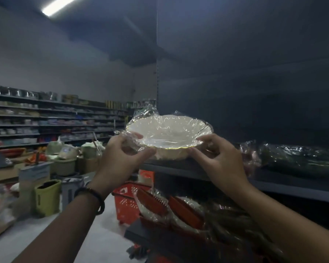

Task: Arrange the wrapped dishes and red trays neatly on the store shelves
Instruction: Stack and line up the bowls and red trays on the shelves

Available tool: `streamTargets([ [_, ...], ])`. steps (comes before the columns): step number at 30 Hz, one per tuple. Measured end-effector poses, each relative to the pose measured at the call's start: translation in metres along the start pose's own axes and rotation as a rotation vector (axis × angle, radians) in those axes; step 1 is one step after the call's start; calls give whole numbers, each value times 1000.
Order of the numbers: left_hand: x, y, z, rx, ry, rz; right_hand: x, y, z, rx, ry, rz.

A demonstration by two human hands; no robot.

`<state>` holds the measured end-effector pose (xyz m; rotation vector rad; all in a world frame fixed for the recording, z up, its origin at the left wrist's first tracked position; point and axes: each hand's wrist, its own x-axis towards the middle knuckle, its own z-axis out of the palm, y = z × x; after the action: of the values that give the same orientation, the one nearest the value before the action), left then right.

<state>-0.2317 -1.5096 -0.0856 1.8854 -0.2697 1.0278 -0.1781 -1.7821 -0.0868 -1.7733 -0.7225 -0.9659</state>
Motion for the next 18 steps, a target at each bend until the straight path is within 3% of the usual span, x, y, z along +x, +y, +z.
streamTargets([
  [9, 119, -35, 44, -35, -27, 22, 118, 54, 39, 10, -9, 130],
  [18, 203, -130, 102, -12, -27, -105, 176, 115, 94, -124, -60, 280],
])
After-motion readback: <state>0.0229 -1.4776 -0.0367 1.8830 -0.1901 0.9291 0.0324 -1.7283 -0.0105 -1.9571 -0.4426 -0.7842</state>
